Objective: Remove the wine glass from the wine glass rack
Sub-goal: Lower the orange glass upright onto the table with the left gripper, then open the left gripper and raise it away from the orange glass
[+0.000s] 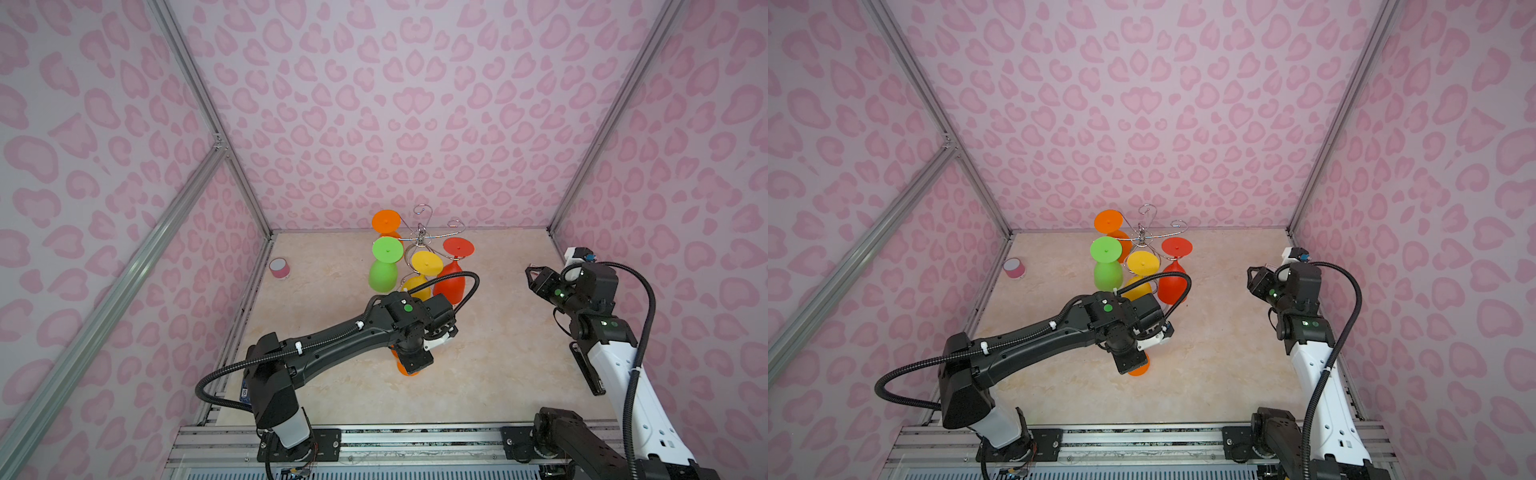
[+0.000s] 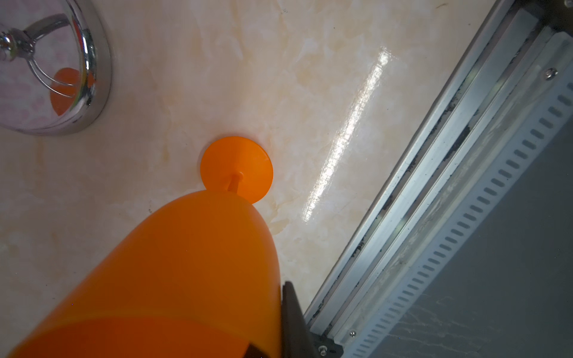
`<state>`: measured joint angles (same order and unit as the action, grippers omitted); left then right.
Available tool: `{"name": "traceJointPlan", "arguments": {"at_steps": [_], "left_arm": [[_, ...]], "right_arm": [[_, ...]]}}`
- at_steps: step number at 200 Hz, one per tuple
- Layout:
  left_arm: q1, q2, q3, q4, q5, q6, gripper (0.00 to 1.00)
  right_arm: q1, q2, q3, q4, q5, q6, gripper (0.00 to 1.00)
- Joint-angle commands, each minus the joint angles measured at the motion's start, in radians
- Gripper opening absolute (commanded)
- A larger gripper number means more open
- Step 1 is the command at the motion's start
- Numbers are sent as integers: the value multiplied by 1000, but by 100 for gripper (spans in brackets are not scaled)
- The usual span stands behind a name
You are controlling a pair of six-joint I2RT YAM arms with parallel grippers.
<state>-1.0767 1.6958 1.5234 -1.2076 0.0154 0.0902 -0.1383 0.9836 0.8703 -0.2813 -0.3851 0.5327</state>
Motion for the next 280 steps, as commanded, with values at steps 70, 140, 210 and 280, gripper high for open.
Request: {"name": "traceJointPlan", "arguments": {"at_steps": [70,140,210,280], "left_arm": [[-3,51,87,-87,-14,0,35],[-9,-46,165,-113,8,-3,67],[-9,-348,228,-1,-34,-65,71],[14,-746,-54,555,-585,-130,99]], "right_arm": [[-4,13,-1,19,-11,2,54],[-4,-26,-6,55,-50,43,58],[-1,-83,16,143,-190,186,59],[183,-53,38,374,-221,398,60]]}}
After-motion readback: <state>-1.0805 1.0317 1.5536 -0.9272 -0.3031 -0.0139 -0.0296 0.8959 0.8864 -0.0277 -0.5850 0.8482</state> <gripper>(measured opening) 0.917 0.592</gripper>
